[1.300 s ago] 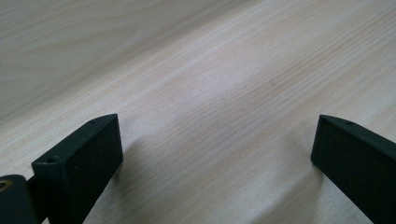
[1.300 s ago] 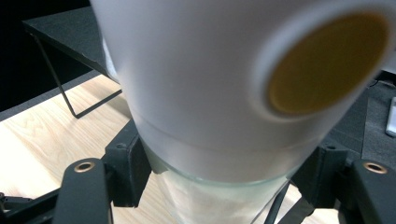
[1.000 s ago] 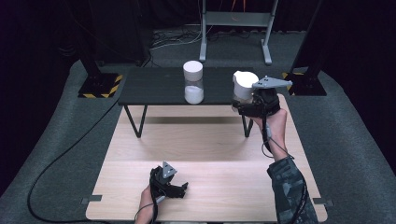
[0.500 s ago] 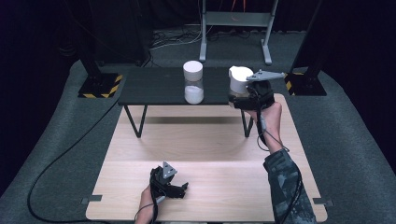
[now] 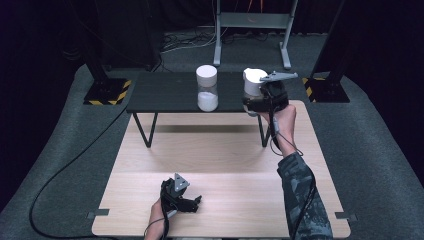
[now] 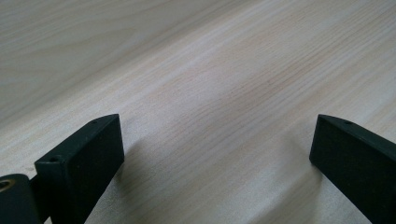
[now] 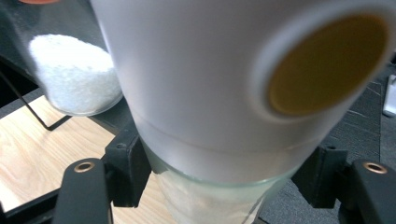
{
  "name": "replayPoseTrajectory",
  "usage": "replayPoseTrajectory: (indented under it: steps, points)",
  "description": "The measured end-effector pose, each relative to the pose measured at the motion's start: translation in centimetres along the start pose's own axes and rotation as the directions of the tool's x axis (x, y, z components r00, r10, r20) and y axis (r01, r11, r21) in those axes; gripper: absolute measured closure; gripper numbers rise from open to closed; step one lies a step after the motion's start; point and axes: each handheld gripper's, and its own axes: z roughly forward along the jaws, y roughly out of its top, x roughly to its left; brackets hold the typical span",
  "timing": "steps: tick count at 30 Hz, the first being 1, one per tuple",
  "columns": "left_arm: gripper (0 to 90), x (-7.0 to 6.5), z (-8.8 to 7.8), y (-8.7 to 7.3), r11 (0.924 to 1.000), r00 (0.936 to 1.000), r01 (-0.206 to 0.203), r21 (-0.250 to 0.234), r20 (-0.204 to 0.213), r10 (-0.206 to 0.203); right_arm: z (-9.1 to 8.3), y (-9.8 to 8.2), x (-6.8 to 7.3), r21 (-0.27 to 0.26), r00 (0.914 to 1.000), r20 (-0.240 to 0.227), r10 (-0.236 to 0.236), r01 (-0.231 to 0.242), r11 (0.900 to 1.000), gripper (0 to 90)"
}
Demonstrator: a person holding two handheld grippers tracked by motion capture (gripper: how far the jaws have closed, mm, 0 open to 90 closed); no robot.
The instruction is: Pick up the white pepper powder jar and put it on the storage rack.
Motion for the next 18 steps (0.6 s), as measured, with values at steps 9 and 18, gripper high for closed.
replayPoseTrajectory:
  steps: [9,18]
  points:
    - [2.9,0.2,0.0,0.0,1.0,1.0,0.003,0.001,0.007,-0.003,0.9,0.5,-0.2,0.005,0.9998,0.018,0.0,0.0,1.0,30.1]
    - [2.8,0.2,0.0,0.0,1.0,1.0,0.0,0.002,0.008,0.0,1.5,0.2,-0.9,0.005,0.9996,0.009,0.029,-0.029,1.0,30.1]
